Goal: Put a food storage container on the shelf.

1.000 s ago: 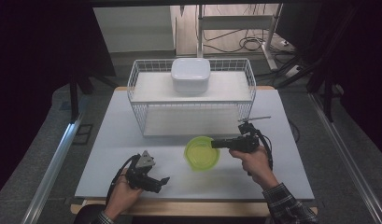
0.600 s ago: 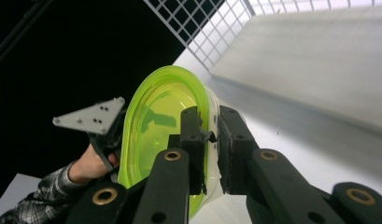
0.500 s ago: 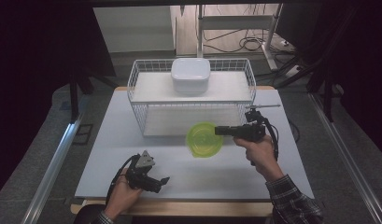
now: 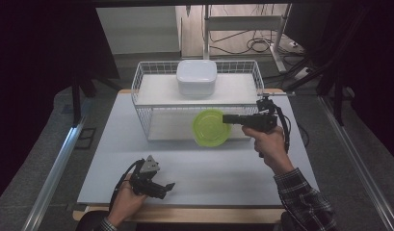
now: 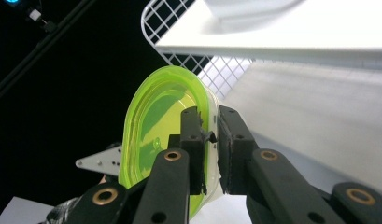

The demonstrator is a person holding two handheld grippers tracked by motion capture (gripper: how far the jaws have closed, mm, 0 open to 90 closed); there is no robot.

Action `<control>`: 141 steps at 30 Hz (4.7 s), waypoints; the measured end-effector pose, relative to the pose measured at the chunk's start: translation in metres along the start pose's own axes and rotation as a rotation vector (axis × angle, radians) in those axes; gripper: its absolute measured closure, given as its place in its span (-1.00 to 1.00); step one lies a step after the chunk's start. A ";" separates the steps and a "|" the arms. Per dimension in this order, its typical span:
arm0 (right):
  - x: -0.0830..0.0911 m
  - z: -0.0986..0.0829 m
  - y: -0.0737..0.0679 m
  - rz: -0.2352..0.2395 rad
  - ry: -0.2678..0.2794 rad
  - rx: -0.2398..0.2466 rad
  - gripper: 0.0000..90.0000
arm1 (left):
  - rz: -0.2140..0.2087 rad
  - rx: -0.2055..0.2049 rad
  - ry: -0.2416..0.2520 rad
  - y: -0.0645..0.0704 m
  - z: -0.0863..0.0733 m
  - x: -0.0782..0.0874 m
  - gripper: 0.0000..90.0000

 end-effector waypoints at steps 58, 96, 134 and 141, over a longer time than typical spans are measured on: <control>-0.055 0.170 0.005 -0.317 0.239 -0.022 0.75 | -0.027 0.017 0.009 -0.001 0.000 0.003 -0.96; -0.042 0.145 0.011 -0.266 0.141 0.177 -0.66 | -0.024 0.012 0.007 -0.002 0.000 0.002 -0.97; -0.031 0.072 0.004 -0.278 -0.010 0.370 -0.86 | -0.050 0.030 0.013 0.000 0.001 0.002 -0.97; -0.029 0.062 0.005 -0.266 -0.012 0.373 -0.86 | -0.054 0.026 0.012 0.001 0.001 0.002 -0.97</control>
Point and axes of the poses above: each handheld gripper's, and its own axes: x roughly backward along the jaws, z roughly out of its top, y roughly to its right, the point moved 7 cm from there along -x, roughly forward along the jaws, and after that the axes turned 15 degrees about z, right-handed, at the moved point
